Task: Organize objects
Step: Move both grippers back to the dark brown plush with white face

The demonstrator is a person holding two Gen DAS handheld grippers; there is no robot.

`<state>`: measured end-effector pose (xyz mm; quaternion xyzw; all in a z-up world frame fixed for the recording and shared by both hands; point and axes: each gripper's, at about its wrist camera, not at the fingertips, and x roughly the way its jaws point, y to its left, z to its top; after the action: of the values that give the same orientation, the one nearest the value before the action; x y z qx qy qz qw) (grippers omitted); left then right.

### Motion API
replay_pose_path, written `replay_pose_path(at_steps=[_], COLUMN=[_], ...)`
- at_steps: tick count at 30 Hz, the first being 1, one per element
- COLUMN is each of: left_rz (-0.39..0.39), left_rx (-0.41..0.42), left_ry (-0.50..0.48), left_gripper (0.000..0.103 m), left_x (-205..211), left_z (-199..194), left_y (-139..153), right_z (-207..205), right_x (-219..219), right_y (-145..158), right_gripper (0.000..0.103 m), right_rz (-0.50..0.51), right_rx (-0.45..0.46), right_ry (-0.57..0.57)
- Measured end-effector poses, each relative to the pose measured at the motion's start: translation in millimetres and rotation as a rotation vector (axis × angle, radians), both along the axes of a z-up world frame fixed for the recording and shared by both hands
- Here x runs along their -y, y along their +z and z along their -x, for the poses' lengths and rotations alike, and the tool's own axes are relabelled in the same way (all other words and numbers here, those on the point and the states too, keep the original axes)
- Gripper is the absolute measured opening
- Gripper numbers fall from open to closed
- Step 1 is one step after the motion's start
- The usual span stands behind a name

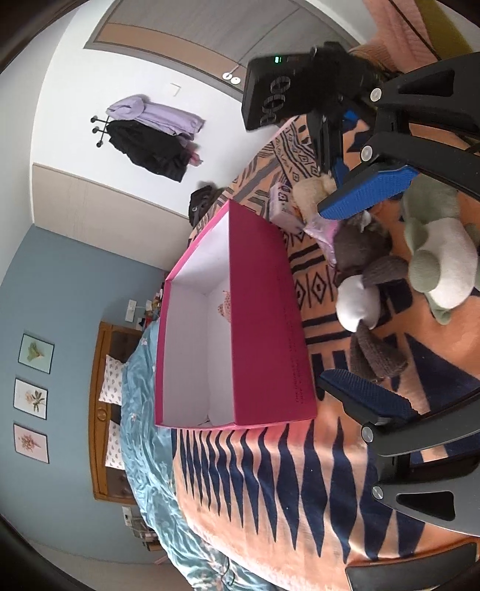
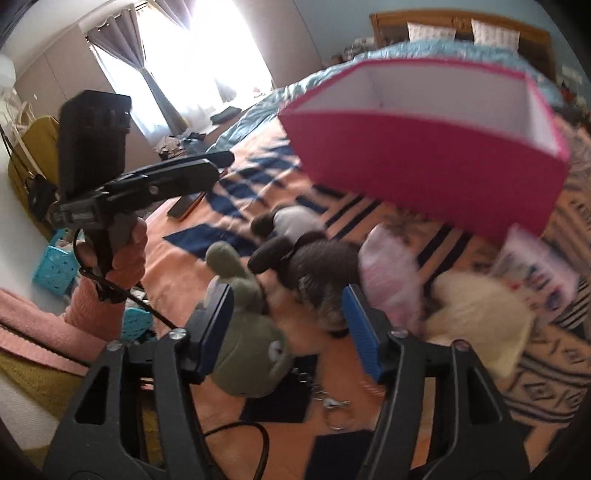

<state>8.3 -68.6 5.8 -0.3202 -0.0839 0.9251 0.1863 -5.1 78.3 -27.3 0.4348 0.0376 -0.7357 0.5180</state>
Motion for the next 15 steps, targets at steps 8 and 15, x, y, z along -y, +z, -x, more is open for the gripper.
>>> replay_pose_path(at_steps=[8,15], left_rz=[0.057,0.09], left_rx=[0.055,0.116], left_ry=[-0.031,-0.057], left_gripper=[0.085,0.084], left_x=[-8.3,-12.9], left_z=[13.7,29.9], left_y=[-18.6,-39.0], right_z=[16.4,19.2], right_x=[7.2,22.9], right_y=[-13.3,-19.3], right_gripper=[0.063,0.064], right_rz=[-0.071,-0.119], right_rx=[0.005,-0.028], right_ry=[-0.127,-0.156])
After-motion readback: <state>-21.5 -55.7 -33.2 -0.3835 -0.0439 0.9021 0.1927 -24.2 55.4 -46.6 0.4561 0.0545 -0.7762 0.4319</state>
